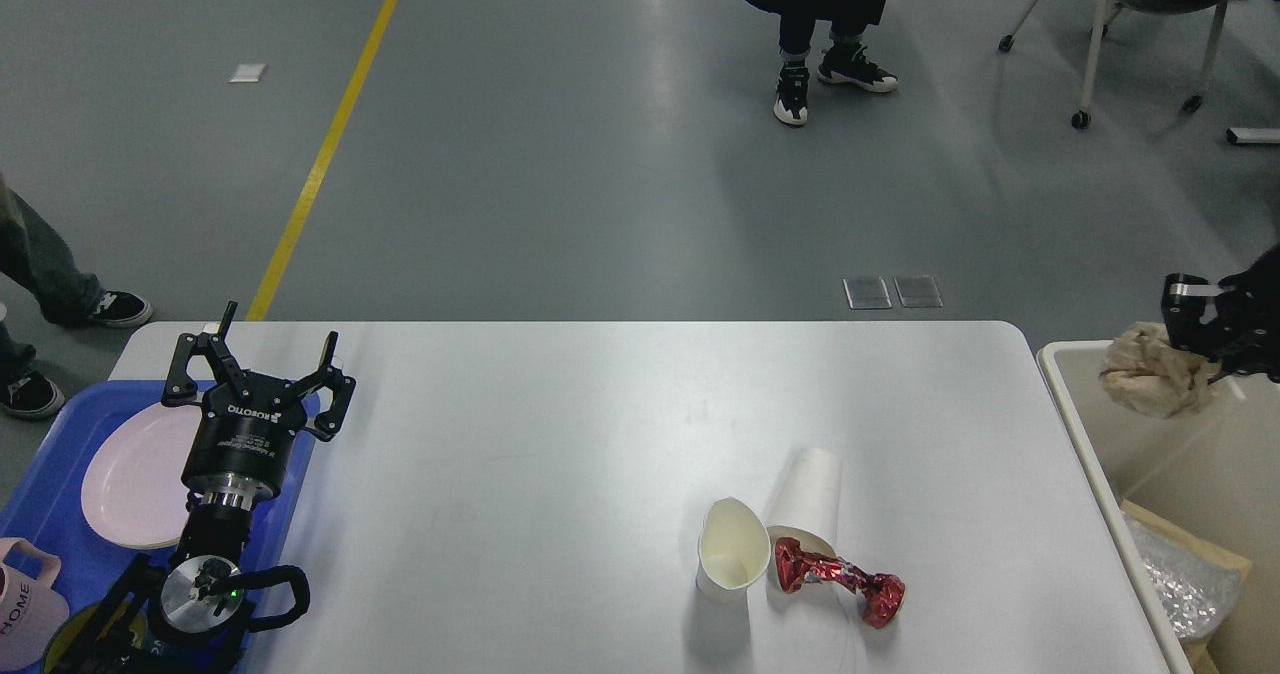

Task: Tidy desktop
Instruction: 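Carry the brown paper into the bin and release it, then raise the right gripper up out of the bin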

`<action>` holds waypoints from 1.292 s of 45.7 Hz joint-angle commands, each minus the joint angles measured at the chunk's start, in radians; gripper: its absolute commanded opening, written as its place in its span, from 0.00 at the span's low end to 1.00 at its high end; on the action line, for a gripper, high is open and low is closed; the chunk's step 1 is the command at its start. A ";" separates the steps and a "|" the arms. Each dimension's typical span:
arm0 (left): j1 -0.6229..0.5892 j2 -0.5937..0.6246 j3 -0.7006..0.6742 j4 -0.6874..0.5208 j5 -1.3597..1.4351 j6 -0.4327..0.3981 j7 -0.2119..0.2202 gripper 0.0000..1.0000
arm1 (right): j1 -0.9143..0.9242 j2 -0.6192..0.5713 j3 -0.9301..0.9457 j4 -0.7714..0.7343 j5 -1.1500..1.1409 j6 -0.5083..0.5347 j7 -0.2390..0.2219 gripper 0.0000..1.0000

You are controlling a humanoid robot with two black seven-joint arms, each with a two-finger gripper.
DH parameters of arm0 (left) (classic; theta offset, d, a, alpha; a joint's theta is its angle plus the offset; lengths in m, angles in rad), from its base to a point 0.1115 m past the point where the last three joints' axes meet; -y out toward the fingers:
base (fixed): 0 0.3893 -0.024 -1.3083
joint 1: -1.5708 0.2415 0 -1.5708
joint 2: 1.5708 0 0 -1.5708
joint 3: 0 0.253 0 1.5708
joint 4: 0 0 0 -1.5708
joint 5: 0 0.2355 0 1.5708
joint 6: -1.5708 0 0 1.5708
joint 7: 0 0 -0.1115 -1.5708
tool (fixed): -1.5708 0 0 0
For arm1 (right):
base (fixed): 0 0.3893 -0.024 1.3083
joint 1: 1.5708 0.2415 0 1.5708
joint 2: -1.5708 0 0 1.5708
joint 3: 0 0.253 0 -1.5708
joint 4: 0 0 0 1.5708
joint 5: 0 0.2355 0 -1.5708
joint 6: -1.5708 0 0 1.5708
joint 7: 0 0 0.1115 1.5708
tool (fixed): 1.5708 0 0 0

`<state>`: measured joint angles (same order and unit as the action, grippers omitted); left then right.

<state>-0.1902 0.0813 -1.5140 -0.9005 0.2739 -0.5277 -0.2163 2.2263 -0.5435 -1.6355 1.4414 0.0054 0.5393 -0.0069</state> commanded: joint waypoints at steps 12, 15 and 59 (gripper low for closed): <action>0.000 0.000 0.000 0.000 0.001 0.000 0.000 0.96 | -0.876 -0.220 0.406 -0.606 0.013 -0.242 -0.004 0.00; 0.000 0.000 0.000 0.000 0.001 0.000 0.000 0.96 | -1.035 -0.211 0.526 -0.729 0.015 -0.257 -0.004 0.00; 0.000 0.000 0.000 0.000 0.001 0.000 0.000 0.96 | -1.729 0.180 0.832 -1.362 0.103 -0.676 -0.039 1.00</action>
<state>-0.1902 0.0813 -1.5140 -0.9004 0.2740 -0.5277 -0.2163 0.4970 -0.3573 -0.8008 0.0766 0.1089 -0.0654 -0.0480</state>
